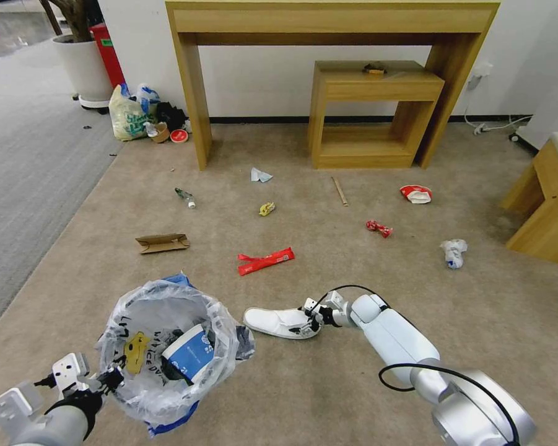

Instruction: Pick up the trash bin and place the garbage on the floor into it.

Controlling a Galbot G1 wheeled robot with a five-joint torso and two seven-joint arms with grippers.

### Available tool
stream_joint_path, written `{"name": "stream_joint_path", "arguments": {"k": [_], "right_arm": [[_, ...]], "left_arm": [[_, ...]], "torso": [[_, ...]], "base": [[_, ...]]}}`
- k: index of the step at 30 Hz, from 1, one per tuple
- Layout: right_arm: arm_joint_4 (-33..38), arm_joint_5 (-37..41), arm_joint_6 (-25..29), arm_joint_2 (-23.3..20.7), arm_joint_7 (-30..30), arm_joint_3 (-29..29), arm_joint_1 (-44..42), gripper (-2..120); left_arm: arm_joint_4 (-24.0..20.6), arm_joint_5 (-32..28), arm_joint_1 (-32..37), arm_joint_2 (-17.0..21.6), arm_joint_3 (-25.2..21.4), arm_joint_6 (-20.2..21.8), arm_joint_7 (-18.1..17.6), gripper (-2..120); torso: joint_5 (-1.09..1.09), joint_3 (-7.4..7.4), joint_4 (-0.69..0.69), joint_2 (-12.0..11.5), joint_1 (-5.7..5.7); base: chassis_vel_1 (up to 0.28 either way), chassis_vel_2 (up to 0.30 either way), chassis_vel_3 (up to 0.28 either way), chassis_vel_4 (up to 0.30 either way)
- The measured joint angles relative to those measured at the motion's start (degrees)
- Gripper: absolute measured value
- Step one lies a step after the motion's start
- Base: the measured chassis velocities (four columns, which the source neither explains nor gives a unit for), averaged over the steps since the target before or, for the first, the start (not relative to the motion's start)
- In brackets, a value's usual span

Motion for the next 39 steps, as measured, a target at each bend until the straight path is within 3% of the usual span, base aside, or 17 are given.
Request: {"name": "stream_joint_path", "arguments": {"k": [4,8,18,27,30,35,39], "right_arm": [[-2.4,-4.0,0.4,1.4,0.4,3.2,1.0,48],[-2.4,-4.5,0.4,1.6,0.8,3.7,1.0,38],[0.4,-4.5,0.4,1.2,1.4,4.5,-1.0,0],[3.4,-1.0,-0.6,0.7,3.4,5.1,-2.9,0],[9.5,5.3,-3.0,-0.9,5.6,5.4,-4.6,0],[13.8,9.1,-3.9,-2.1,6.9,5.7,-5.4,0],[30.9,18.7,-9.2,-6.3,9.2,5.3,-7.4,0]], "left_arm": [[0.0,0.0,0.1,0.1,0.0,0.0,0.4,0],[0.0,0.0,0.1,0.3,-0.1,0.0,0.6,0],[1.1,-0.1,-0.6,0.6,-0.1,0.0,1.2,0],[1.6,0.0,-1.3,1.2,0.3,0.0,1.4,0],[2.2,-0.1,-1.5,1.7,0.3,0.0,1.4,0],[2.4,-0.1,-1.5,1.9,0.3,0.0,1.5,0],[3.0,0.1,-2.3,2.5,0.5,0.0,1.4,0]], "torso": [[0.00,0.00,0.01,0.0,0.00],[0.00,0.00,0.01,0.0,0.00],[0.00,0.00,0.00,0.0,0.00],[0.00,0.00,-0.01,0.0,0.00],[0.00,0.00,0.00,0.0,0.00],[0.00,0.00,0.00,0.0,0.00],[0.00,0.00,-0.01,0.0,0.00]], "base": [[0.000,0.000,0.000,0.000],[0.000,0.000,0.000,0.000],[0.000,0.000,0.000,0.000],[0.000,0.000,0.000,0.000],[0.000,0.000,0.000,0.000],[0.000,0.000,0.000,0.000],[0.000,0.000,0.000,0.000]]}}
